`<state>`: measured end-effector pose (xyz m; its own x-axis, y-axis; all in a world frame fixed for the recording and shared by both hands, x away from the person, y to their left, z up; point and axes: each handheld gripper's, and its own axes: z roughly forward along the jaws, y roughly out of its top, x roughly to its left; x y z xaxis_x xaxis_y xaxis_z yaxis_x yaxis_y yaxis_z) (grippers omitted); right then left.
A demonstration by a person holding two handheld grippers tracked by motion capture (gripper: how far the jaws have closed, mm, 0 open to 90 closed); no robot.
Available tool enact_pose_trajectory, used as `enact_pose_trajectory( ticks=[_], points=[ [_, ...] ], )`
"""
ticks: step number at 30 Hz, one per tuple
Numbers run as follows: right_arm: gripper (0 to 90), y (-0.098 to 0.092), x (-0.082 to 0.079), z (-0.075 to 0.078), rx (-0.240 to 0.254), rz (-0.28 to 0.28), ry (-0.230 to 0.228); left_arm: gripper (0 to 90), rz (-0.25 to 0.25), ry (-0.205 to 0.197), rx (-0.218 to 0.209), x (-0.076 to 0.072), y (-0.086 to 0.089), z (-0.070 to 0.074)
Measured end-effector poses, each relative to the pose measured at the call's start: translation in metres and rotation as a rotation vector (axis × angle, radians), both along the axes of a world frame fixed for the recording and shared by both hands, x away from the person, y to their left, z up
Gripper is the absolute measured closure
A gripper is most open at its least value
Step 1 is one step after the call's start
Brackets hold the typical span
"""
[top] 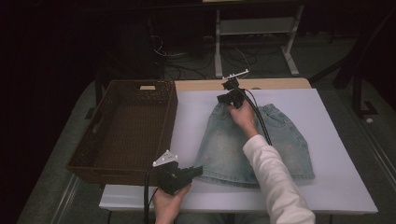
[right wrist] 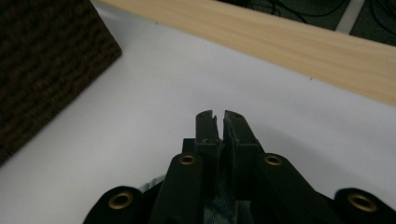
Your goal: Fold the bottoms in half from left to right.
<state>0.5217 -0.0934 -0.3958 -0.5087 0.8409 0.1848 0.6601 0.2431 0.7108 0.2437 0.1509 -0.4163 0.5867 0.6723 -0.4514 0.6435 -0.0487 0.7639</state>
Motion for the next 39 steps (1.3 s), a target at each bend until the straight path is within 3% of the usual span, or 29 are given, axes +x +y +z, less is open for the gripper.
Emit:
enact_pose_trajectory(
  ticks=[9, 16, 23, 25, 31, 39],
  points=[
    [84.8, -0.002, 0.006, 0.027, 0.084, 0.025, 0.004, 82.8, 0.03, -0.09, -0.011, -0.002, 0.014, 0.034],
    [84.8, 0.009, 0.007, 0.05, 0.105, 0.052, -0.011, 82.8, 0.052, -0.138, -0.037, -0.005, 0.027, 0.054],
    [84.7, 0.008, 0.006, 0.072, 0.163, 0.068, -0.039, 82.8, 0.014, -0.181, -0.059, -0.007, 0.023, 0.073],
    [84.7, 0.006, 0.006, 0.069, 0.163, 0.069, -0.029, 82.8, -0.018, -0.18, -0.051, -0.006, 0.015, 0.072],
    [84.7, -0.003, 0.006, 0.038, 0.178, 0.064, 0.008, 82.7, -0.111, -0.154, -0.023, -0.003, -0.017, 0.058],
    [84.7, -0.019, 0.01, 0.037, 0.199, 0.066, 0.002, 82.7, -0.222, -0.151, -0.017, 0.007, -0.053, 0.054]
  ],
)
